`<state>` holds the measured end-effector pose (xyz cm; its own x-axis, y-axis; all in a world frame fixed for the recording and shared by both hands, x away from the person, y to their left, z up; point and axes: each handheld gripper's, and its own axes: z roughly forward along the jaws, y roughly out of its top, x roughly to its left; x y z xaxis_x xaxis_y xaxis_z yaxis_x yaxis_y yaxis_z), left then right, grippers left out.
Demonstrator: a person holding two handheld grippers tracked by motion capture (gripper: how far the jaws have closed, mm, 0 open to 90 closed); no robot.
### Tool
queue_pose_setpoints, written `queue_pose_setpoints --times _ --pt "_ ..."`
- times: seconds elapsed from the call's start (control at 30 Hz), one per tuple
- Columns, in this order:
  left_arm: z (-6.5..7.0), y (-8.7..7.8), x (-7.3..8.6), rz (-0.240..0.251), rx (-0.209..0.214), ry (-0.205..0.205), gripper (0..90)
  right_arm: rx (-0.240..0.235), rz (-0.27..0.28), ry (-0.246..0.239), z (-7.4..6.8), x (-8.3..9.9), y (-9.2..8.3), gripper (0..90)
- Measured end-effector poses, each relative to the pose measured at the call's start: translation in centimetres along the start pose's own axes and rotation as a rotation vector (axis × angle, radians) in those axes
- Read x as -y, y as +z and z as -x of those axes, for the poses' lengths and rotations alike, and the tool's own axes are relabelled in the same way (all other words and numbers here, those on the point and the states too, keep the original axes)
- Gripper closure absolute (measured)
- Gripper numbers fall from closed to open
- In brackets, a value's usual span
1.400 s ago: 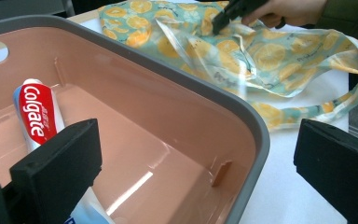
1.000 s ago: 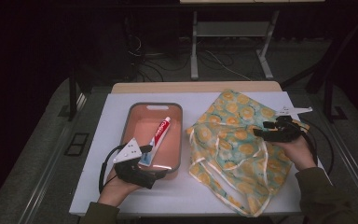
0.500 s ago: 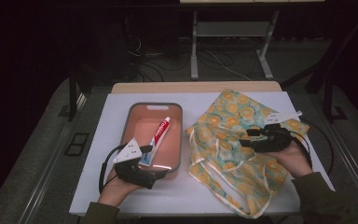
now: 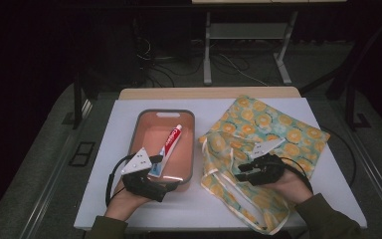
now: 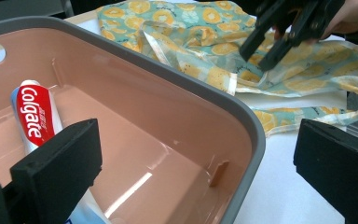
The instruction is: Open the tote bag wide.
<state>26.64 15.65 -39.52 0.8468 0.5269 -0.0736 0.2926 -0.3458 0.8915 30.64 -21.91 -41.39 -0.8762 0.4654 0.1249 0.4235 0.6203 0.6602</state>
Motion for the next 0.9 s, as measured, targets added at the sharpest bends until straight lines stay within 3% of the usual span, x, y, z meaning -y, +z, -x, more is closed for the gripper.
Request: queue_pose_setpoints --times 0.2,0.4,0.57,0.7,0.9 --pt "0.0 0.0 0.0 0.001 0.002 0.0 0.0 -0.009 -0.07 -0.024 -0.2 0.3 1.4 60.2" --pt "0.0 0.0 0.0 0.0 0.001 0.0 0.0 0.001 -0.091 -0.022 0.3 0.8 1.9 71.9" --pt "0.0 0.0 0.0 0.0 0.0 0.001 0.0 0.007 -0.102 -0.027 0.5 0.9 2.1 89.0" --pt "0.0 0.0 0.0 -0.001 0.0 0.002 0.0 0.018 -0.041 -0.013 0.9 0.8 1.1 89.4" --pt "0.0 -0.1 -0.1 0.003 -0.002 0.002 0.0 0.085 0.085 0.021 2.4 0.3 -1.9 89.6"
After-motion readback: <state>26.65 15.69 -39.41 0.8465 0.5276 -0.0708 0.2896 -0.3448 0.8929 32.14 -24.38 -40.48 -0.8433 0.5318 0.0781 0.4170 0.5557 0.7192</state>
